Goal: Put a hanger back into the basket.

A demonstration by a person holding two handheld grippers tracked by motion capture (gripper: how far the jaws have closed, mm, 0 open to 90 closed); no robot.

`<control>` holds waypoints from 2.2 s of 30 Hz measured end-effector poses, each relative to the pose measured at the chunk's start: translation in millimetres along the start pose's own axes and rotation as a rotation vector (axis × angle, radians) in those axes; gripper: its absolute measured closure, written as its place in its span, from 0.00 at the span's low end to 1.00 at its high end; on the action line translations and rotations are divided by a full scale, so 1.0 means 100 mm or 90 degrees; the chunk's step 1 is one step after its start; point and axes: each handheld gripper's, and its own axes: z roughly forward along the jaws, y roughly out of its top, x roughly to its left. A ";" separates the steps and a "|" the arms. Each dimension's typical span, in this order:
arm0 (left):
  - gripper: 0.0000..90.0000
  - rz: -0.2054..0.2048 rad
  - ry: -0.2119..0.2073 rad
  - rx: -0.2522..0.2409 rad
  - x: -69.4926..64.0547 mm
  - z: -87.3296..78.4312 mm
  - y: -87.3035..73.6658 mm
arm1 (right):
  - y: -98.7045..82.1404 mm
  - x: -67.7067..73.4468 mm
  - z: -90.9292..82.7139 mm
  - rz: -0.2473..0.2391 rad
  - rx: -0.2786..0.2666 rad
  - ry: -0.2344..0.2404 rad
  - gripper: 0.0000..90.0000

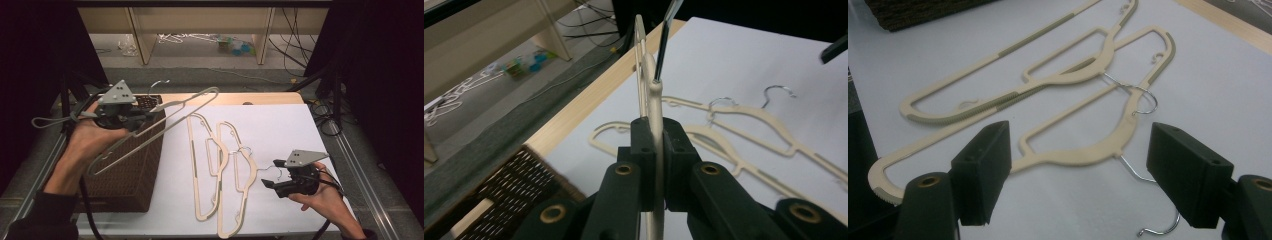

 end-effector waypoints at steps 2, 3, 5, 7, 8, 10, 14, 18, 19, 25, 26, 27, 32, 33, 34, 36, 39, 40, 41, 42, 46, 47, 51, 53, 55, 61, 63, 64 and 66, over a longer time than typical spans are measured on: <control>0.95 -0.016 0.014 -0.002 0.09 -0.04 -0.10 | -0.01 0.00 0.01 0.000 0.001 0.000 0.30; 0.95 -0.013 0.018 0.000 0.13 -0.06 -0.14 | -0.02 0.00 0.02 0.003 0.004 0.002 0.30; 0.95 -0.012 0.028 0.005 0.21 -0.11 -0.24 | -0.02 0.00 0.02 0.000 0.008 0.004 0.29; 0.95 -0.020 0.043 0.008 0.27 -0.14 -0.32 | -0.02 0.00 0.03 0.002 0.008 0.005 0.29; 0.95 -0.007 0.048 0.012 0.30 -0.16 -0.36 | -0.03 0.00 0.03 0.003 0.008 0.005 0.29; 0.95 -0.010 0.066 0.019 0.37 -0.19 -0.44 | -0.03 0.00 0.05 -0.004 0.008 0.006 0.29; 0.95 -0.033 0.095 0.008 0.48 -0.22 -0.58 | -0.04 0.01 0.06 -0.001 0.013 0.009 0.29; 0.95 -0.036 0.117 0.005 0.58 -0.23 -0.71 | -0.05 0.00 0.07 -0.001 0.013 0.008 0.29; 0.95 -0.045 0.119 -0.004 0.60 -0.21 -0.75 | -0.06 0.00 0.08 -0.003 0.013 0.009 0.29; 0.95 -0.042 0.132 0.009 0.72 -0.21 -0.94 | -0.07 0.01 0.08 -0.001 0.018 0.015 0.29; 0.95 -0.043 0.134 0.009 0.72 -0.20 -0.96 | -0.07 0.01 0.08 -0.002 0.017 0.013 0.29; 0.95 -0.036 0.135 0.017 0.73 -0.22 -0.99 | -0.07 0.00 0.08 -0.003 0.017 0.014 0.29; 0.95 -0.039 0.132 0.012 0.76 -0.27 -1.11 | -0.09 0.01 0.08 0.001 0.021 0.013 0.29; 0.95 -0.046 0.132 0.006 0.76 -0.27 -1.13 | -0.08 0.01 0.08 0.000 0.020 0.014 0.29; 0.95 -0.044 0.131 0.007 0.77 -0.28 -1.16 | -0.08 0.01 0.08 0.001 0.020 0.014 0.29; 0.95 -0.047 0.129 0.012 0.78 -0.29 -1.21 | -0.09 0.01 0.09 0.001 0.021 0.016 0.29; 0.95 -0.049 0.132 0.023 0.79 -0.30 -1.27 | -0.09 0.01 0.09 -0.001 0.023 0.017 0.29; 0.95 -0.052 0.131 0.023 0.78 -0.29 -1.29 | -0.09 0.00 0.09 0.000 0.023 0.018 0.29; 0.95 -0.049 0.127 0.029 0.79 -0.27 -1.31 | -0.09 0.00 0.10 -0.001 0.024 0.018 0.29; 0.95 -0.057 0.130 0.033 0.77 -0.25 -1.32 | -0.10 0.01 0.10 -0.001 0.024 0.017 0.29; 0.95 -0.037 0.124 0.068 0.75 -0.14 -1.36 | -0.10 0.01 0.11 0.001 0.026 0.018 0.29; 0.95 -0.027 0.121 0.084 0.75 -0.12 -1.37 | -0.11 0.01 0.11 0.001 0.028 0.021 0.29; 0.95 -0.037 0.116 0.103 0.68 0.01 -1.43 | -0.11 0.01 0.11 0.003 0.030 0.021 0.28; 0.95 -0.042 0.118 0.113 0.65 0.07 -1.47 | -0.12 0.00 0.11 0.000 0.032 0.023 0.28; 0.95 -0.040 0.117 0.117 0.63 0.12 -1.50 | -0.12 0.00 0.11 -0.001 0.032 0.023 0.28; 0.94 -0.062 0.118 0.146 0.49 0.28 -1.59 | -0.12 0.01 0.12 0.001 0.032 0.021 0.28; 0.93 -0.043 0.110 0.141 0.48 0.33 -1.61 | -0.13 0.02 0.12 0.003 0.035 0.023 0.28; 0.93 -0.040 0.107 0.147 0.46 0.34 -1.61 | -0.13 0.01 0.13 0.001 0.038 0.026 0.28; 0.92 -0.047 0.102 0.148 0.41 0.36 -1.63 | -0.13 0.02 0.13 0.003 0.038 0.025 0.28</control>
